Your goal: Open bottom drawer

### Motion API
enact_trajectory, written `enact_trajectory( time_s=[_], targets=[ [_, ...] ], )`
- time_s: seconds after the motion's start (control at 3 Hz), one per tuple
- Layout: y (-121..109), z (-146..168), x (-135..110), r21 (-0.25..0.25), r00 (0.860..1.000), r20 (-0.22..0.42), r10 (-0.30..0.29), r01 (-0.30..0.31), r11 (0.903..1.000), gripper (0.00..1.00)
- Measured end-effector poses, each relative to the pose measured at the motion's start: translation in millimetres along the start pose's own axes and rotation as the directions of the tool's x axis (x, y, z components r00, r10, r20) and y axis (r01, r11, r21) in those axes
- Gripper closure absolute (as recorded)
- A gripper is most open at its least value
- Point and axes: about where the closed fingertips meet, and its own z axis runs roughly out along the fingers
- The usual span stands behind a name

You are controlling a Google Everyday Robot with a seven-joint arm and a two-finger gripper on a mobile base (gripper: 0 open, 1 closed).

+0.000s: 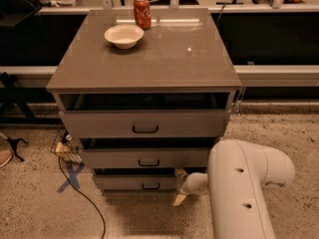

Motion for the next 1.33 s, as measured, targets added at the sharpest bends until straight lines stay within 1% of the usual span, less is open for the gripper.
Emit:
enact_trajectory(
  time_s=[0.33, 0.67, 1.0, 1.33],
  targets=[
    [-4, 14, 6, -0.027, 1.0, -0.021, 0.015, -0.016, 0.9995, 0.23],
    [-1, 23, 15, -0.06, 0.998, -0.046, 0.033, -0.036, 0.9976, 0.43],
    [9, 16, 36, -0.085, 0.994, -0.075, 0.083, -0.089, 0.9923, 0.68],
    [8, 15, 38, -0.086, 0.993, -0.077, 0.088, -0.095, 0.9917, 0.91]
  ],
)
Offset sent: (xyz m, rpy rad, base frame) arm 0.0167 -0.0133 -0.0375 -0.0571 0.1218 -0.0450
